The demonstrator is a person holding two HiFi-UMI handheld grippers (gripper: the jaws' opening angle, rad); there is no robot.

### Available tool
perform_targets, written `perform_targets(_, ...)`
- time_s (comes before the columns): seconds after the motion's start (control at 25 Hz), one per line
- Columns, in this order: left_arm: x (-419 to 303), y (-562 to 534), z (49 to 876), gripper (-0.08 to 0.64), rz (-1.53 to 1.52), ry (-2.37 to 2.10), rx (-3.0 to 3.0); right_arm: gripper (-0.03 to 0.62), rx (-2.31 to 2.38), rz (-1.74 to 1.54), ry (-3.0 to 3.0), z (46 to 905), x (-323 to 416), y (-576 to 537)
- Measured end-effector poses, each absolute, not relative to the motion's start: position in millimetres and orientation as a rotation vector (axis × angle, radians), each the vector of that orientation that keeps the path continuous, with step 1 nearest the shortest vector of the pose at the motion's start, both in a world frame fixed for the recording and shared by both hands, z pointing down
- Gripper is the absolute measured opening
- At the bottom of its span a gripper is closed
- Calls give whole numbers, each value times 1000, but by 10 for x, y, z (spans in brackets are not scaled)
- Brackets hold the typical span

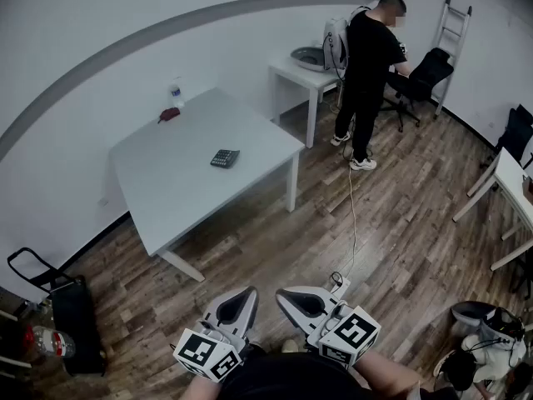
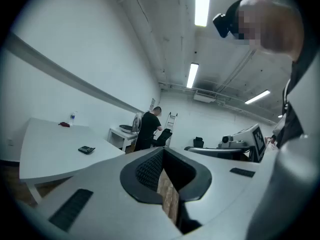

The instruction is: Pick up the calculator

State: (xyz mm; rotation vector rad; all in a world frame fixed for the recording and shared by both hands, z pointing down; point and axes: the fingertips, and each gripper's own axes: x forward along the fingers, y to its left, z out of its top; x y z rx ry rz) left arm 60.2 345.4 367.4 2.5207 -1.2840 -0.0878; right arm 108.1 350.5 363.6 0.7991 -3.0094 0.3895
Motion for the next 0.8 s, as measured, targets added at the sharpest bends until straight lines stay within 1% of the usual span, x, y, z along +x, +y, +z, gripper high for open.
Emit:
perform_targets(0.28,643,3213,3682,5,-85,-1316,2521,14,826,388,-3024,3628,1186,3291)
perform_targets(0.52,512,2951,3752,5,-86,-1315,2510,14,823,410,-3000,3729,1051,3035)
perform_targets(0.8,217,2374,3818,5,-83,-1341,2521,14,846,412,-2960,3801,808,2501)
